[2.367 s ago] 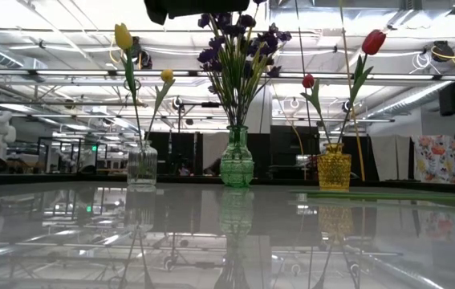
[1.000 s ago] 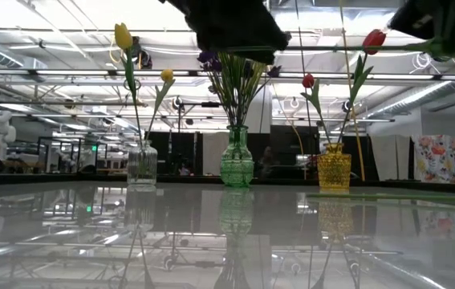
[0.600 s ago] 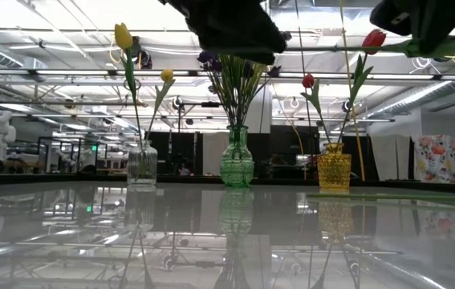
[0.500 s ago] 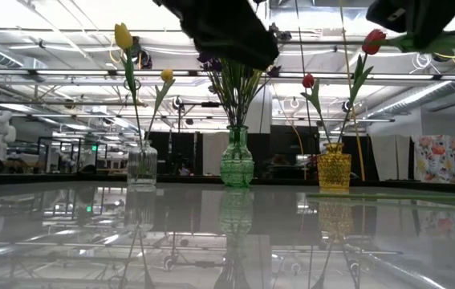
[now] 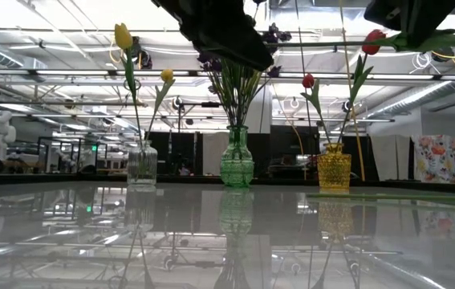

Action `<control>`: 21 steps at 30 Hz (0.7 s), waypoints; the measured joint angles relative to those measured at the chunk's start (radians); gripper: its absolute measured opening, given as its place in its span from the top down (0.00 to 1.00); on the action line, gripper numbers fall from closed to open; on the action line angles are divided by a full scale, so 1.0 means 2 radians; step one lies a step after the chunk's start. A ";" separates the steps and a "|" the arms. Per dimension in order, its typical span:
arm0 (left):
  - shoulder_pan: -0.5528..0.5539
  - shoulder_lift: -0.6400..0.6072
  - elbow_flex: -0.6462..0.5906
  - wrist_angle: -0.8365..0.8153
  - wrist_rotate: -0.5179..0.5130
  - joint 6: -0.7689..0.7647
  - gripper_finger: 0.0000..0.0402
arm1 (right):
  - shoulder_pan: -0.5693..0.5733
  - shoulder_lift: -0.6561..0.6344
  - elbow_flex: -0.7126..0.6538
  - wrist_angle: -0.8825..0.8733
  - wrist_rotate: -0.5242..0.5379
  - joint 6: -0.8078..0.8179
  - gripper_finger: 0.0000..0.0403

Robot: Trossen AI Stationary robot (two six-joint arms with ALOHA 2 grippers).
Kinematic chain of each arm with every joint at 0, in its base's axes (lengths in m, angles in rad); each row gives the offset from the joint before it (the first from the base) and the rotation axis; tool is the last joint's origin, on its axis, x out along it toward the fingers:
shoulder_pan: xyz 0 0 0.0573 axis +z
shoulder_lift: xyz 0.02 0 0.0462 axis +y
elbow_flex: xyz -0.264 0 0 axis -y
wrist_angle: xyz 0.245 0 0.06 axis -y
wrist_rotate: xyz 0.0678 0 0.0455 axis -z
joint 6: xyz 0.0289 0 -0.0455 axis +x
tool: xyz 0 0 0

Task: Sort flowers into vase by color
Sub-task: Put the pink flower into the yellow vase

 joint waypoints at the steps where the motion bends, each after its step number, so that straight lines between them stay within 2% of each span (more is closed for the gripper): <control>1: 0.000 0.000 0.000 0.000 0.000 0.000 0.71 | -0.001 0.000 0.000 0.000 0.001 0.000 0.99; 8: 0.000 0.000 0.000 -0.001 0.000 0.011 0.96 | -0.007 0.000 0.000 0.000 0.006 0.002 0.98; 10: 0.000 0.000 0.000 -0.003 0.000 0.012 0.98 | -0.006 0.000 0.000 0.001 0.013 0.011 0.96; 13: 0.000 0.000 0.000 -0.017 0.000 0.010 0.98 | -0.006 0.000 0.000 0.004 0.015 0.015 0.85; 21: -0.002 -0.026 0.000 -0.092 -0.002 -0.016 0.99 | -0.005 -0.029 0.000 -0.024 0.056 0.011 0.47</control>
